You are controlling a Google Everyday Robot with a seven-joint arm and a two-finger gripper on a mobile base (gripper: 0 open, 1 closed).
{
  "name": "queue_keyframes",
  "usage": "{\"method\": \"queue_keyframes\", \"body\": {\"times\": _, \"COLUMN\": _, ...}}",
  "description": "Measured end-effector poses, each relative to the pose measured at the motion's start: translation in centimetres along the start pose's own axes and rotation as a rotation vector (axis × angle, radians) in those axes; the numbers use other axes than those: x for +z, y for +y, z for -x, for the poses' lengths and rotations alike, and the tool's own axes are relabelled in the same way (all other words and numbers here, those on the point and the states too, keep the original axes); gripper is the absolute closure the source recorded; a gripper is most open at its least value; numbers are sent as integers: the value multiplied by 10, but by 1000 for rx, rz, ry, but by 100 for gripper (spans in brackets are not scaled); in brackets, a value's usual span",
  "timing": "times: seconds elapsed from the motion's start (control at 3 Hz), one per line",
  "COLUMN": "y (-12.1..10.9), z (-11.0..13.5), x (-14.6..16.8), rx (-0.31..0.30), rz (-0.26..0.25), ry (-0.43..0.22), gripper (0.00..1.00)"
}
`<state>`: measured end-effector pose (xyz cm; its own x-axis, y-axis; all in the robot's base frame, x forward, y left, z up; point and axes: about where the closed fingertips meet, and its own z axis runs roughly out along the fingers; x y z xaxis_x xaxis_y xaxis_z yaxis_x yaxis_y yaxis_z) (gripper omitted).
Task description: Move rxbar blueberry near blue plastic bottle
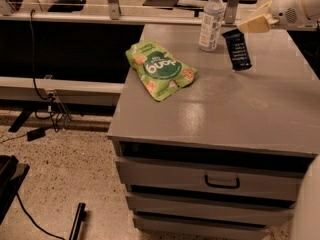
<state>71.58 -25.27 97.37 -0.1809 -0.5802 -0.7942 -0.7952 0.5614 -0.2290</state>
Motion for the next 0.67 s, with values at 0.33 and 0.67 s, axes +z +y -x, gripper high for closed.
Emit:
{"method": "queue_keyframes", "body": {"times": 0.33, "y": -10, "z": 7, "x": 13, "rx": -5, "rz": 1, "ry": -22, "gripper": 100}}
{"method": "queue_keyframes", "body": {"times": 0.67, "y": -21, "z": 11, "x": 17, "rx": -3, "rz": -19, "ry": -40, "gripper": 100}}
